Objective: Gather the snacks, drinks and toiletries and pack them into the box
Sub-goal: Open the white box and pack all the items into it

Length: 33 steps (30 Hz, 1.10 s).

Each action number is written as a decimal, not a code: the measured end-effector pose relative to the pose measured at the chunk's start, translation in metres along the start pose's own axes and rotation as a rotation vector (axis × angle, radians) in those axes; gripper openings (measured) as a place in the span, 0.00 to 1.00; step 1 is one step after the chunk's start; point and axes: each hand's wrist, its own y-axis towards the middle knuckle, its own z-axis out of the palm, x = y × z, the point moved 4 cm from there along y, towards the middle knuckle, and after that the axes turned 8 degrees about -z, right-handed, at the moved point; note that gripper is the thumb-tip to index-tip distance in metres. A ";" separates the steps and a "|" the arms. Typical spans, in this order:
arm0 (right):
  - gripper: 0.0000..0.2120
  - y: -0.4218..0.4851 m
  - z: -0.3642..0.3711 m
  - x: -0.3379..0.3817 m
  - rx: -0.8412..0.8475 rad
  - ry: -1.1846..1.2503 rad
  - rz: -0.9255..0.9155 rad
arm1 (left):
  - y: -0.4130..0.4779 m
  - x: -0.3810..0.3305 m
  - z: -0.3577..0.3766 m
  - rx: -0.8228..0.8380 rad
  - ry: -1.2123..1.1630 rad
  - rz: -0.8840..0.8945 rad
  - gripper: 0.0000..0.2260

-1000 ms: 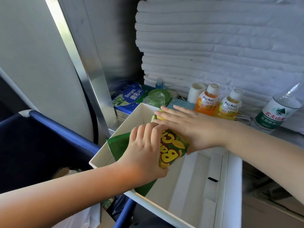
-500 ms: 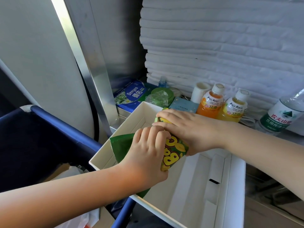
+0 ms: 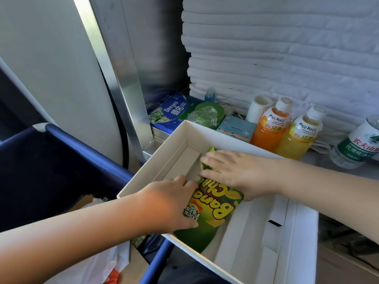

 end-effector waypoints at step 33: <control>0.27 0.019 0.036 -0.003 0.034 0.227 0.053 | 0.013 -0.014 0.008 0.210 0.392 0.090 0.19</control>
